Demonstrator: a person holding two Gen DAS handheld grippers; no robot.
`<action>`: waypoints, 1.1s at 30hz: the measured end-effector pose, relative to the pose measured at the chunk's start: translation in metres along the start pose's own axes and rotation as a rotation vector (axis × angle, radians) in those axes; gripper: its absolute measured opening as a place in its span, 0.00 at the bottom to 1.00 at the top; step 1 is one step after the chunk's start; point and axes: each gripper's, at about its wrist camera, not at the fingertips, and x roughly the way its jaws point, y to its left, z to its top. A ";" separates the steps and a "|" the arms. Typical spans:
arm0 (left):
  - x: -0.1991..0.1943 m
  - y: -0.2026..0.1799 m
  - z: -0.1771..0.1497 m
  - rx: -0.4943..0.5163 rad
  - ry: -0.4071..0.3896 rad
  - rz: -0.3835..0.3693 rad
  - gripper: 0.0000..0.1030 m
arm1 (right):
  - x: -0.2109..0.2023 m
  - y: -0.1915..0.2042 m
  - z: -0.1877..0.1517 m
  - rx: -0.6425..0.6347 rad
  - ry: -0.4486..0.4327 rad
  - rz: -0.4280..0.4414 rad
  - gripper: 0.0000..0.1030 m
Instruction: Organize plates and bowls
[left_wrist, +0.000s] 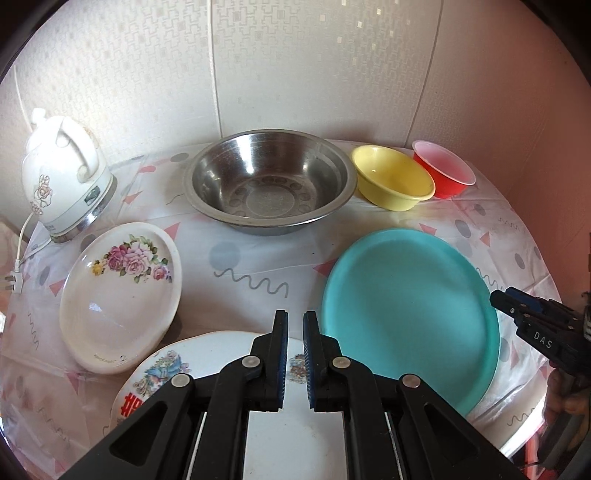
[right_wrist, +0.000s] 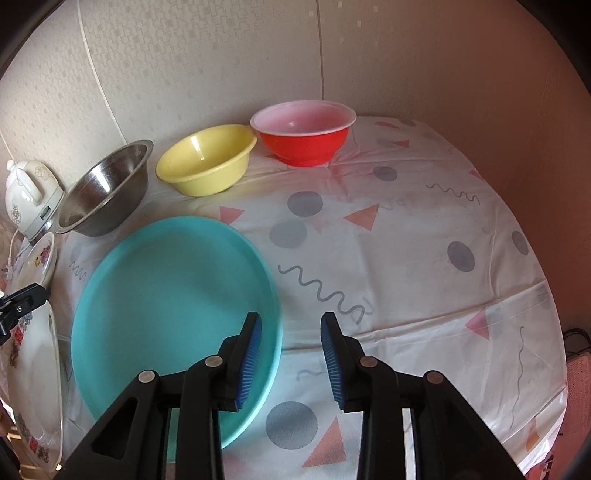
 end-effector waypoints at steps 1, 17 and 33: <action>-0.003 0.005 -0.001 -0.015 -0.004 0.003 0.08 | -0.005 0.002 0.003 -0.004 -0.013 0.022 0.34; -0.040 0.143 -0.025 -0.334 -0.061 0.144 0.09 | -0.007 0.166 0.032 -0.265 0.129 0.631 0.34; -0.018 0.224 -0.041 -0.471 -0.043 0.115 0.50 | 0.076 0.267 0.048 -0.241 0.281 0.580 0.35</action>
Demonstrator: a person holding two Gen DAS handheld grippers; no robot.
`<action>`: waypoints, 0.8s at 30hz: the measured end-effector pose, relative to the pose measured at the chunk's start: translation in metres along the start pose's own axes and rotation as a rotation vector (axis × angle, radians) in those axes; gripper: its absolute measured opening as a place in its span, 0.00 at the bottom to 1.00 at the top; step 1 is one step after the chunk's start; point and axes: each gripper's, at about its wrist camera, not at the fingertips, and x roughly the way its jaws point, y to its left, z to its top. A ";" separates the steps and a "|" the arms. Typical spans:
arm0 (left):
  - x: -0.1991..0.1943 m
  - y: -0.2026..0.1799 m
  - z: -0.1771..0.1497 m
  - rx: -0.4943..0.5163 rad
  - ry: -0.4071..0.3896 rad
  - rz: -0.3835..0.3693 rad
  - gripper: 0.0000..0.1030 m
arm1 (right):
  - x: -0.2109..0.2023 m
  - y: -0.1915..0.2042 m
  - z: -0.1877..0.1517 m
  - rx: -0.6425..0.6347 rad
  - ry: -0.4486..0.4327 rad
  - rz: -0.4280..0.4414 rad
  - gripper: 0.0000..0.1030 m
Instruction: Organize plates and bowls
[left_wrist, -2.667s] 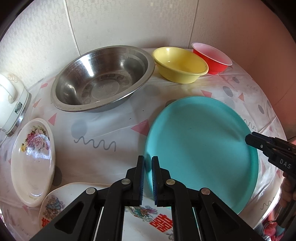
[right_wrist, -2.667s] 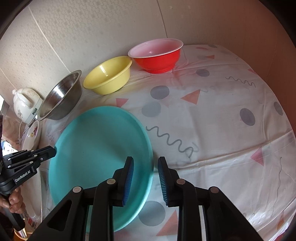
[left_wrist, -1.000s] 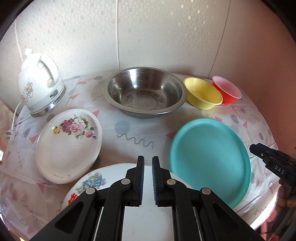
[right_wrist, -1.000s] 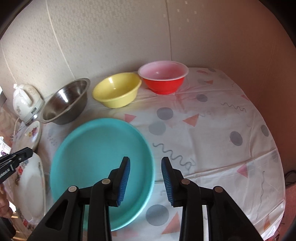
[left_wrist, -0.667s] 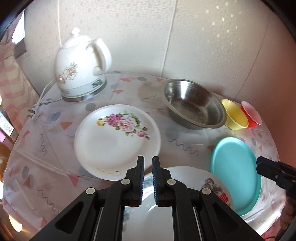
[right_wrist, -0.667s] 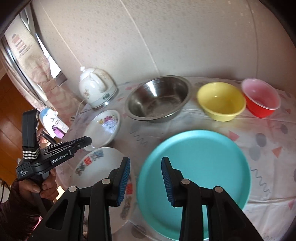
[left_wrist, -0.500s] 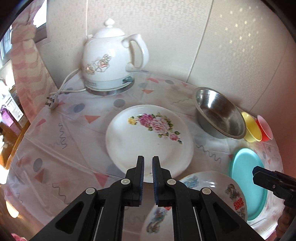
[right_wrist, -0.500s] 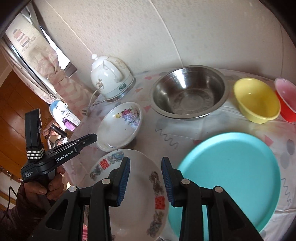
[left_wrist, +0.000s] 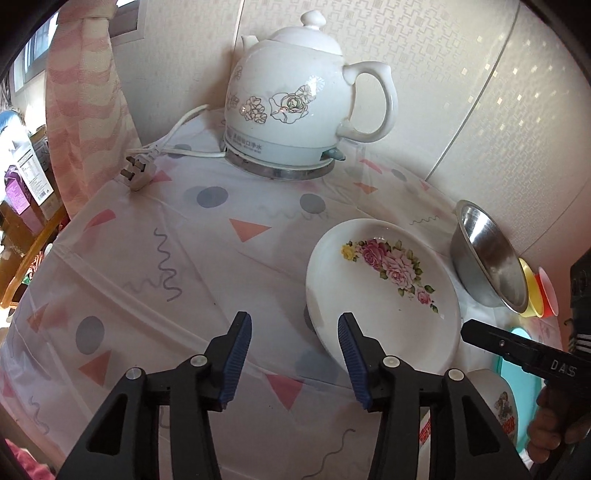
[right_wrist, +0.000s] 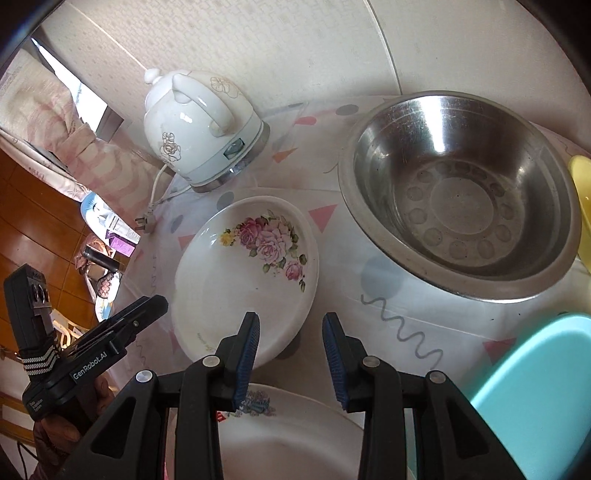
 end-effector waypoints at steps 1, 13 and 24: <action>0.003 0.000 0.001 0.000 0.008 -0.014 0.50 | 0.003 -0.001 0.002 0.008 0.007 0.004 0.35; 0.028 0.011 0.015 -0.108 0.075 -0.138 0.69 | 0.025 -0.005 0.013 0.009 0.047 -0.035 0.19; 0.033 -0.006 0.012 -0.007 0.063 -0.059 0.18 | 0.026 0.002 0.015 0.000 0.028 -0.028 0.19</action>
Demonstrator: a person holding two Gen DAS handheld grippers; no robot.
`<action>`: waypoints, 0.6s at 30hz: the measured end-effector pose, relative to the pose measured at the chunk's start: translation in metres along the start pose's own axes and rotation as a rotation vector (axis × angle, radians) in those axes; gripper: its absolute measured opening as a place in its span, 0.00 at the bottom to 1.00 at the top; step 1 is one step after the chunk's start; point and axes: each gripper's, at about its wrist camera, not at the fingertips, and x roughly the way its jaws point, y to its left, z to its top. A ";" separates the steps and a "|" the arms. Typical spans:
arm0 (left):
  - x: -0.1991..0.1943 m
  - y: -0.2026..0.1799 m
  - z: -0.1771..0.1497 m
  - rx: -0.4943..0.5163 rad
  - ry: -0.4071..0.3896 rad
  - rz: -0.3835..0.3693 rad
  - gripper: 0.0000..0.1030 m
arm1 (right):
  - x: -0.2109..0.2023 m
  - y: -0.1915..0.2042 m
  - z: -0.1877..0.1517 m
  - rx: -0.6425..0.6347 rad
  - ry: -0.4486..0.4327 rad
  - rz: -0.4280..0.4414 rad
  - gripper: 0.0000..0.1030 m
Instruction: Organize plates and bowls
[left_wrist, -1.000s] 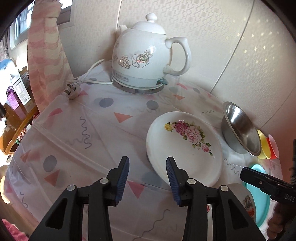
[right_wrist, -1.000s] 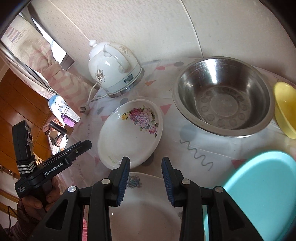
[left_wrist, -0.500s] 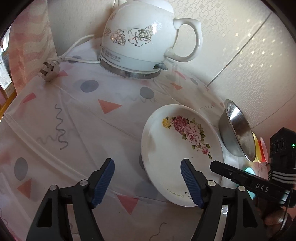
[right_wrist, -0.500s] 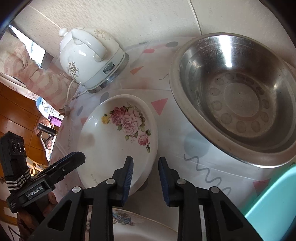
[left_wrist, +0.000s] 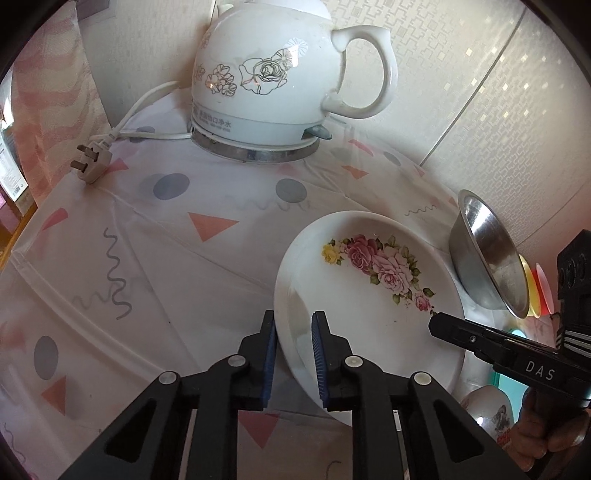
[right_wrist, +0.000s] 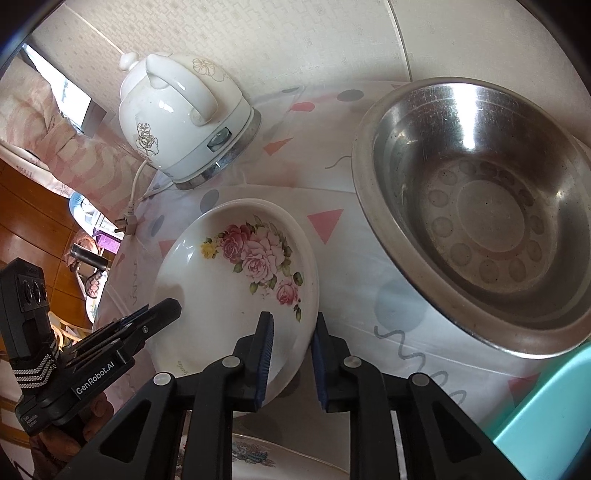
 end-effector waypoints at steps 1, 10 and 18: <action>-0.003 0.000 0.000 -0.001 -0.006 -0.005 0.18 | -0.001 0.001 0.001 0.001 -0.003 0.003 0.19; -0.026 -0.011 0.001 0.032 -0.064 -0.006 0.19 | -0.017 0.006 -0.005 -0.006 -0.033 0.018 0.20; -0.059 -0.038 -0.014 0.092 -0.122 -0.054 0.19 | -0.054 -0.005 -0.026 0.020 -0.095 0.071 0.20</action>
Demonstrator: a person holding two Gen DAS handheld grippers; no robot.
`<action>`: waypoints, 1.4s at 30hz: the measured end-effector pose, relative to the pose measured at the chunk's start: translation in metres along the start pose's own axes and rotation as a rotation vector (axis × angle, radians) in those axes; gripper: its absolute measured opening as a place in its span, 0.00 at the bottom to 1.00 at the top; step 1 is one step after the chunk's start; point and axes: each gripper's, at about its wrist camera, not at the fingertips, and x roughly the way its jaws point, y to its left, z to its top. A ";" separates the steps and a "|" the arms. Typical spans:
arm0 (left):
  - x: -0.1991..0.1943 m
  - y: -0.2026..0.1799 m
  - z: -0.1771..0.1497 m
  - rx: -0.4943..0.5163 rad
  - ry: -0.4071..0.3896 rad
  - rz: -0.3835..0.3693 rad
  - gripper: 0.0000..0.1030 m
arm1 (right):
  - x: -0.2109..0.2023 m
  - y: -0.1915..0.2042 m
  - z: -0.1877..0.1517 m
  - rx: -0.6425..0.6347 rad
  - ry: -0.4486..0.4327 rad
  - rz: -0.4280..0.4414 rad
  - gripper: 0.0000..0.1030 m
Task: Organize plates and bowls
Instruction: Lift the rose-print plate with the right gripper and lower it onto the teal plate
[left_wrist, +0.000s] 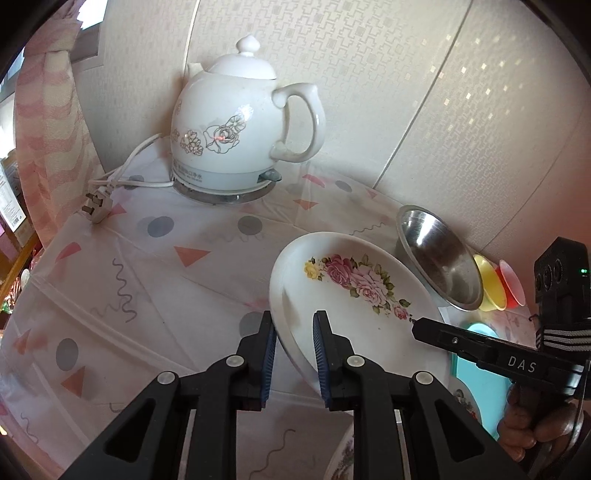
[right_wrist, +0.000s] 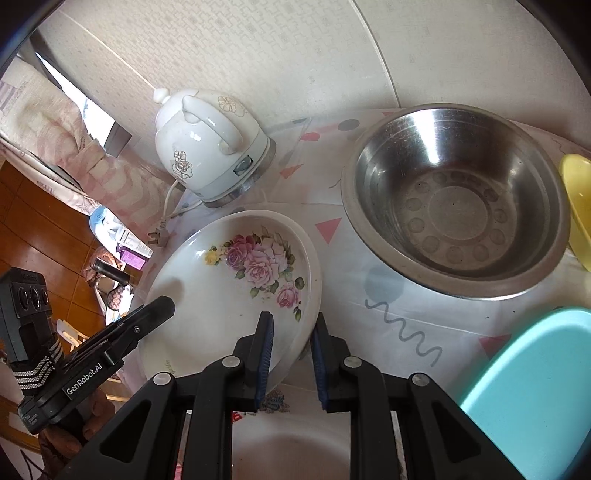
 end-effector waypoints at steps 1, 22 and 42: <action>-0.004 -0.005 -0.001 0.010 -0.004 -0.009 0.19 | -0.008 -0.002 -0.002 0.006 -0.012 0.005 0.20; 0.006 -0.178 -0.051 0.294 0.087 -0.205 0.20 | -0.145 -0.115 -0.085 0.210 -0.189 -0.093 0.20; 0.056 -0.240 -0.088 0.440 0.239 -0.190 0.23 | -0.153 -0.189 -0.125 0.361 -0.157 -0.209 0.21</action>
